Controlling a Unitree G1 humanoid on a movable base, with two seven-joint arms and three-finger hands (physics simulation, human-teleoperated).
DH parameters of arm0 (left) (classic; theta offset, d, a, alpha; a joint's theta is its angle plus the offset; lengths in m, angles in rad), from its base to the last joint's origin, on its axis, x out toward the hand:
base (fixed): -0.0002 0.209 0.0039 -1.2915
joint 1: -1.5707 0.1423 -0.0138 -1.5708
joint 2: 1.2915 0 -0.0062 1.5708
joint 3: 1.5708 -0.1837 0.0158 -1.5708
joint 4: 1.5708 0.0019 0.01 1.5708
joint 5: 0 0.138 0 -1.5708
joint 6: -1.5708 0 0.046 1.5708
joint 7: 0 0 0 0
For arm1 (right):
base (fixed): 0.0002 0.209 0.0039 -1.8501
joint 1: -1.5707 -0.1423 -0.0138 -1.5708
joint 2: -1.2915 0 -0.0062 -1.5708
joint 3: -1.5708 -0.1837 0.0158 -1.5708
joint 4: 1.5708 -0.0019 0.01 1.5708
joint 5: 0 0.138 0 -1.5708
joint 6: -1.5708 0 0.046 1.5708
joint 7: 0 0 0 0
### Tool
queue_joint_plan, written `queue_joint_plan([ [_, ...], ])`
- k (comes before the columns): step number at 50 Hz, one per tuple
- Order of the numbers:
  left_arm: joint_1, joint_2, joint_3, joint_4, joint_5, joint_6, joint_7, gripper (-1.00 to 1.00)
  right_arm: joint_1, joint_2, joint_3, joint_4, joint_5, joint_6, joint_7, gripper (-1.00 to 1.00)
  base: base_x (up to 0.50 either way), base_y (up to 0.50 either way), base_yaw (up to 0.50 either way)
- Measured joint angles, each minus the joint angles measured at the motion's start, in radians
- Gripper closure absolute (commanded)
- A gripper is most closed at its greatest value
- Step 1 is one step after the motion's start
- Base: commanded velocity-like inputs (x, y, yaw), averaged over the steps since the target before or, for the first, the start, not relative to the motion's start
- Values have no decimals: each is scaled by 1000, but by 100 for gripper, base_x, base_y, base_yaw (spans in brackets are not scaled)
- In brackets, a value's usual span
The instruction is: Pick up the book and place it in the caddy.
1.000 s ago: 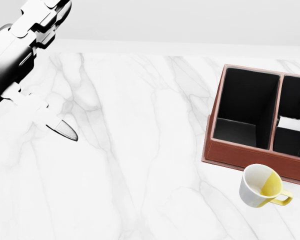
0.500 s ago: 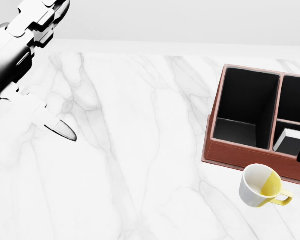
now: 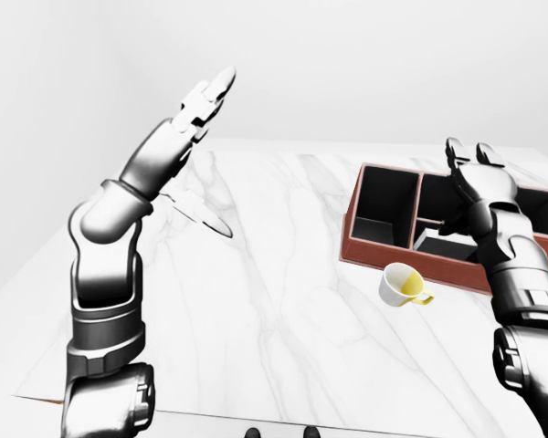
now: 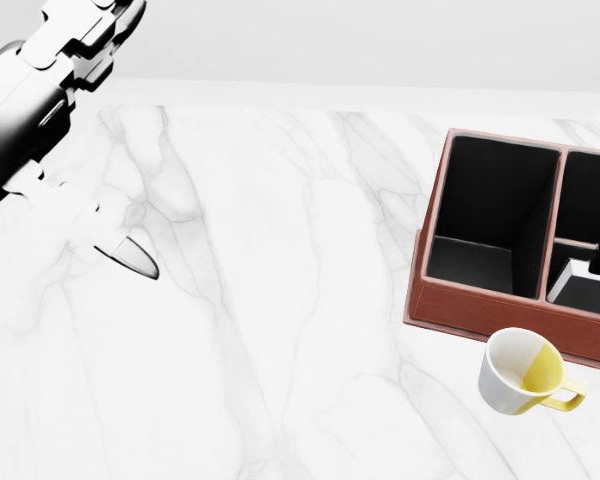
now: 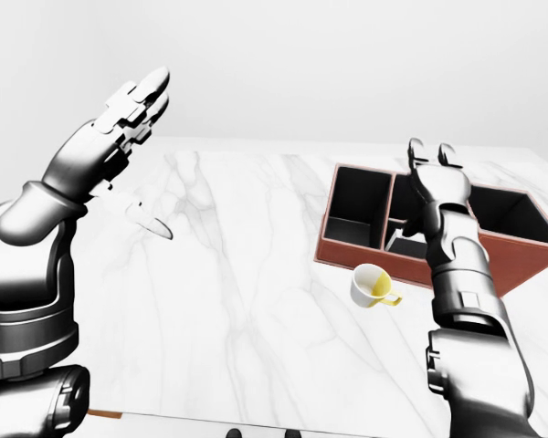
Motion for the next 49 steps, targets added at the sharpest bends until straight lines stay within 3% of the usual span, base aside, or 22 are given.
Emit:
queue_joint_plan([
  [18, 12, -12, -4, -73, -9, 0, -2, -100, 249, 123, -125, -711, 157, 71, 326, -100, 0, 0, 0],
  [29, 43, -23, 13, -300, -40, 0, 19, -100, 386, 229, -171, -1102, 315, 167, 477, -100, 0, 0, 0],
  [39, 70, -26, 52, -585, -106, 0, 60, -100, 530, 323, -220, -1439, 478, 167, 573, -100, 0, 0, 0],
  [45, 96, -9, 103, -716, -221, 0, 119, -100, 615, 376, -260, -1597, 584, 167, 589, -100, 0, 0, 0],
  [49, 150, 57, 155, -769, -438, 0, 267, -100, 672, 414, -281, -1663, 645, 167, 576, -100, 0, 0, 0],
])
